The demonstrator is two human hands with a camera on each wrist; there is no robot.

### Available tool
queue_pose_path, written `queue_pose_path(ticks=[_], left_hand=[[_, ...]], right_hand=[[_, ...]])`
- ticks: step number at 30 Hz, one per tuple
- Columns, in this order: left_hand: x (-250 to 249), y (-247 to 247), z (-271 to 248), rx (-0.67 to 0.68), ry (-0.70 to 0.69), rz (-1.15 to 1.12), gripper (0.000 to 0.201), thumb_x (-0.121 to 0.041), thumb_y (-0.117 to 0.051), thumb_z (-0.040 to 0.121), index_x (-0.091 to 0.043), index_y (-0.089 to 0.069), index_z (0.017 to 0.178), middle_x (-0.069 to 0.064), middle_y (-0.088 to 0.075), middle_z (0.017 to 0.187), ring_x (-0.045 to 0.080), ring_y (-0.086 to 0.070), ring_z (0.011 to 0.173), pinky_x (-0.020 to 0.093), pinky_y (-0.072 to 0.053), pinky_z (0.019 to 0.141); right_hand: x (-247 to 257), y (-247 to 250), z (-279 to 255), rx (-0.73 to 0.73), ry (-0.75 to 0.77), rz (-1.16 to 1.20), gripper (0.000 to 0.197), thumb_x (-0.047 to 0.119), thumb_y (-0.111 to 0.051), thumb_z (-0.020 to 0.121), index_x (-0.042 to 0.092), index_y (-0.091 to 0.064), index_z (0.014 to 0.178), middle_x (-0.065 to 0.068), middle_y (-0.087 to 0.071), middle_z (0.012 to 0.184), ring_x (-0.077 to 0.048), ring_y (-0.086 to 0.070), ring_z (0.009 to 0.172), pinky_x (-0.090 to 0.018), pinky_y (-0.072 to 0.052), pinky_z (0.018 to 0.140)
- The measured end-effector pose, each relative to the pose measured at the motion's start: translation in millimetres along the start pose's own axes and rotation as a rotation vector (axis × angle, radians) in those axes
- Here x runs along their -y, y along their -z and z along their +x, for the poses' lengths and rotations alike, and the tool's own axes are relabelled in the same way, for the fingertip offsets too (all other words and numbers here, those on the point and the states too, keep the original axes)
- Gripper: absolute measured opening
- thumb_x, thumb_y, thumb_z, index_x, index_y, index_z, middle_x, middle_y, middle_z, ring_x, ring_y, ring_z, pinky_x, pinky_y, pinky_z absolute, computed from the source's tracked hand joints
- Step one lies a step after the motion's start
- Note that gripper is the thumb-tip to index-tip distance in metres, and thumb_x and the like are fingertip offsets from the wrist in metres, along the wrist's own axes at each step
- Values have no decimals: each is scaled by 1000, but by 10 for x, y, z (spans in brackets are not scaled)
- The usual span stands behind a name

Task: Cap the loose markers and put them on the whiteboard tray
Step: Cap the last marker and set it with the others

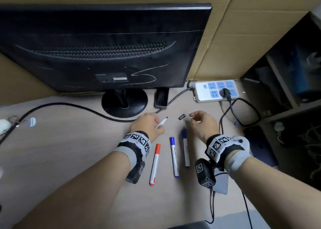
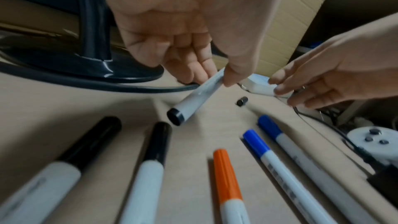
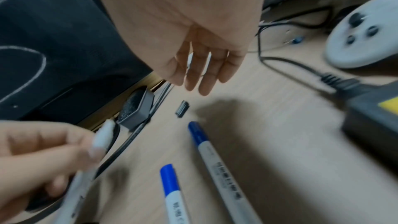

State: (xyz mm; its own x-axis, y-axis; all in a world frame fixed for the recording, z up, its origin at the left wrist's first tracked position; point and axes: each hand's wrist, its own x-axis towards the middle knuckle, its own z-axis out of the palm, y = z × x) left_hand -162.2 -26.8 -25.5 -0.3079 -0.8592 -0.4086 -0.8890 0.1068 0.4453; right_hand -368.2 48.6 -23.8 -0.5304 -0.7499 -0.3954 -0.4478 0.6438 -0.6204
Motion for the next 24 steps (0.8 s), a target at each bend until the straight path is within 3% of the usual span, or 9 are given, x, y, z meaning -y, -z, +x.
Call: queue_pose_path(ticks=[3,6,11,15,18,21,24], left_hand=[[89,144,-1,3,-24,-129,20,-35,-72,79,-30,-70,98,-11,-72,83,13,-69,84,30,-56,81],[227,172,-4,46,-39,-266,19,-33,-75,77,-30,-69,95,-10,-70,82,13,-69,78,34,-61,78],[395,127,-48,41,-44,-366,16,-27,-74,82,-29,-70,97,-5,-70,89,10,-62,73,29,-58,72],[446,127,-54,51,-61,-330,13,-28,-72,86,-32,-71,98,-9,-68,93,5,-60,80,26,-53,73],[421,152,-63,46,-54,-304,11,-32,-69,89,-34,-71,101,-10,-68,98,9,-64,89,31,-56,81],[387,197,-96,57,-48,-272,19,-38,-62,98,-31,-70,113,-11,-71,107,13,-65,97,33,-55,88],[335,248,-151,59,-48,-239,20,-35,-51,104,-30,-69,110,-9,-72,101,16,-66,94,34,-55,85]], right_hand=[[73,-194,171,-28,-21,-138,23,32,-61,94,25,-69,115,-1,-75,106,-24,-69,99,-31,-53,90],[115,-324,293,-57,-68,-313,33,47,-57,90,28,-68,114,-5,-73,111,-34,-67,107,-44,-54,96],[125,-462,421,-17,-104,-409,48,63,-54,79,23,-68,102,-7,-73,102,-37,-67,99,-47,-55,93],[182,-491,419,29,-45,-360,31,47,-61,82,27,-70,103,-4,-75,102,-35,-68,101,-42,-56,91],[183,-476,392,10,-6,-251,22,35,-68,85,27,-71,105,-2,-75,105,-30,-67,105,-38,-56,93],[198,-434,375,-19,58,-85,15,27,-75,86,21,-73,99,5,-74,91,-19,-69,90,-30,-55,89],[229,-335,331,39,119,32,9,16,-75,88,18,-73,97,6,-72,86,-12,-67,78,-28,-57,88]])
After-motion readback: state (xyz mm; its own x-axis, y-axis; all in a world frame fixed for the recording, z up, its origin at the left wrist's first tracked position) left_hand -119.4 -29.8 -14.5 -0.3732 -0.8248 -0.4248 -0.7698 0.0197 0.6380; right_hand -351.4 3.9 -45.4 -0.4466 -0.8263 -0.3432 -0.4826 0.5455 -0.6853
